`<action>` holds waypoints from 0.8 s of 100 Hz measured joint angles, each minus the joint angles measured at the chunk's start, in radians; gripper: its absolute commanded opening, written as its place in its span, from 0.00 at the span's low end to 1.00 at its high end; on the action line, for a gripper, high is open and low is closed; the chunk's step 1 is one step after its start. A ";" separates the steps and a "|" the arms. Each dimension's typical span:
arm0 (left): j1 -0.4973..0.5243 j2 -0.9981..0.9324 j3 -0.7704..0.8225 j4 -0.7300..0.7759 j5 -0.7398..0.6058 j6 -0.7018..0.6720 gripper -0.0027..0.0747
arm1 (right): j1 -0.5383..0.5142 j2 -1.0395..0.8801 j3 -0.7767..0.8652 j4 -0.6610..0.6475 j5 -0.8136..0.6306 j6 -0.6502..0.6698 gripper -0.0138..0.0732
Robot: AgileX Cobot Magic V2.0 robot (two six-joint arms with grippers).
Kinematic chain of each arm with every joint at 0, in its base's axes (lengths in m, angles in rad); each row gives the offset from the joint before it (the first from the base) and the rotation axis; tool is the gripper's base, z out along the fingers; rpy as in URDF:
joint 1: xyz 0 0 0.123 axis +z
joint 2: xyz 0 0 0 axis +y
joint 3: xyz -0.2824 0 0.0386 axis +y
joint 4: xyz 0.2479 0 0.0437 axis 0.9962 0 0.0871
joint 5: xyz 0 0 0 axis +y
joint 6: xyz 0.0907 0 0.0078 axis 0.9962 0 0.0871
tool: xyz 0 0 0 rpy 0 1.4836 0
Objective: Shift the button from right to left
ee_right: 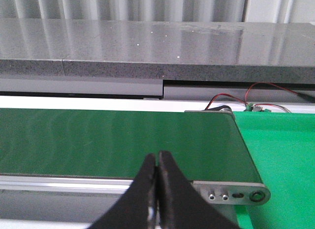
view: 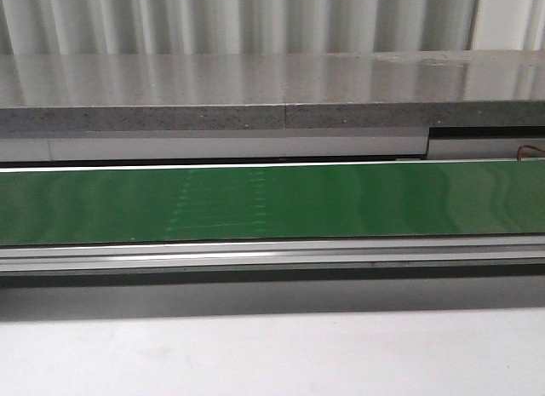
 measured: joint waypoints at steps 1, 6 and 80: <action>0.000 0.000 0.000 0.000 0.000 0.000 0.01 | 0.000 0.000 0.001 0.000 -0.004 0.000 0.08; 0.000 0.000 0.000 0.000 0.000 0.000 0.01 | 0.000 0.000 0.001 0.000 -0.014 0.002 0.08; 0.000 0.000 0.000 0.000 0.000 0.000 0.01 | 0.000 0.000 0.002 0.000 -0.021 0.004 0.08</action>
